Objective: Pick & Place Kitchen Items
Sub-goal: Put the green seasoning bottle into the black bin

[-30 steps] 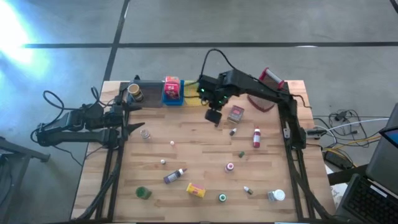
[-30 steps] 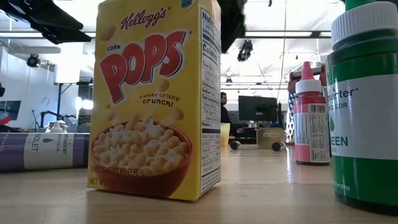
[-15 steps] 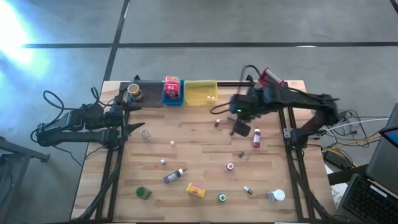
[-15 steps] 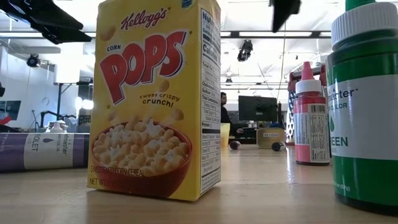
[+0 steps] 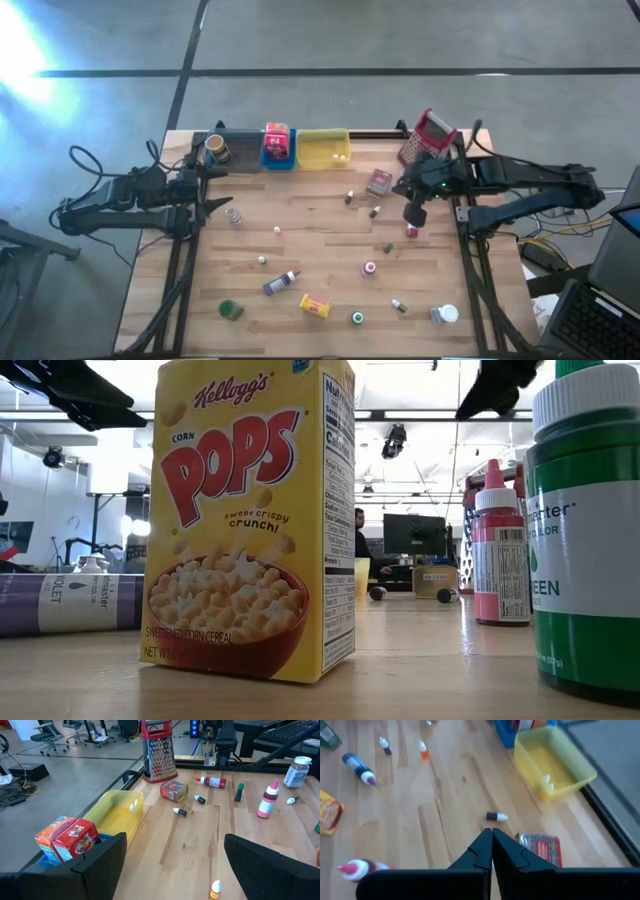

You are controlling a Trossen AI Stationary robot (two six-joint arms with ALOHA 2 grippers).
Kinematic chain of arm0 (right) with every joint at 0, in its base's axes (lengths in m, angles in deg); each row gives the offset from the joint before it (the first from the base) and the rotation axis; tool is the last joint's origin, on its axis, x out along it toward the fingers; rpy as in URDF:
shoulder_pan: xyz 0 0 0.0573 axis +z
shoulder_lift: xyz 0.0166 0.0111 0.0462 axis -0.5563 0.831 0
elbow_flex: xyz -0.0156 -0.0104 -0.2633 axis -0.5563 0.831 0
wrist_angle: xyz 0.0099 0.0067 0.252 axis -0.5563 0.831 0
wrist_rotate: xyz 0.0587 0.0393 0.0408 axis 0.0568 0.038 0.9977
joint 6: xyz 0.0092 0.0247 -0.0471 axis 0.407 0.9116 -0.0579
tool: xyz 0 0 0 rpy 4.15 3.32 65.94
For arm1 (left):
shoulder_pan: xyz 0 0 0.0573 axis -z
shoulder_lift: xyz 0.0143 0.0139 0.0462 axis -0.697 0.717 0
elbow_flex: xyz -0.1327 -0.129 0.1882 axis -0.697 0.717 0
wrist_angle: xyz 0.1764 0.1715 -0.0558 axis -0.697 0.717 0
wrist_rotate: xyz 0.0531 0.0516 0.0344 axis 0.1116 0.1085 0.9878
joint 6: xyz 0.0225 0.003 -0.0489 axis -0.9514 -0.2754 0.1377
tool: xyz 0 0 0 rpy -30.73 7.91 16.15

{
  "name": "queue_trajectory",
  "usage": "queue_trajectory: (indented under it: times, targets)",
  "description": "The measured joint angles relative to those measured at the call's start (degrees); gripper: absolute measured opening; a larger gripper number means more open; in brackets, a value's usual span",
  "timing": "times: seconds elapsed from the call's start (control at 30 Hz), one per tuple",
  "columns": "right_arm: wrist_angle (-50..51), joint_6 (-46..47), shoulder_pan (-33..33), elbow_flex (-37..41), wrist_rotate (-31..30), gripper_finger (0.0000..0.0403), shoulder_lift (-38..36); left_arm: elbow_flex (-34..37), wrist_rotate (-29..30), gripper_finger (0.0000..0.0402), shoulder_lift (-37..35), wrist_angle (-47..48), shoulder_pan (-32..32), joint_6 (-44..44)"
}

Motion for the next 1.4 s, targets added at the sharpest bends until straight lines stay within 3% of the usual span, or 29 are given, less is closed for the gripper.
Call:
queue_trajectory:
  times: [0.33,0.67,0.97,1.4]
  targets:
    - [-7.5,-0.5,-2.5,16.3,1.4,0.0008,-10.8,0.0,0.0,0.0339,0.0,0.0,0.0,0.0]
    - [-11.4,-0.3,-4.6,26.5,0.8,0.0008,-22.3,0.0,0.0,0.0339,0.0,0.0,0.0,0.0]
    - [-12.2,0.9,-4.9,28.4,0.7,0.0008,-29.8,0.0,0.0,0.0339,0.0,0.0,0.0,0.0]
    - [-12.1,1.0,-4.9,28.4,0.7,0.0008,-30.1,0.0,0.0,0.0339,0.0,0.0,0.0,0.0]
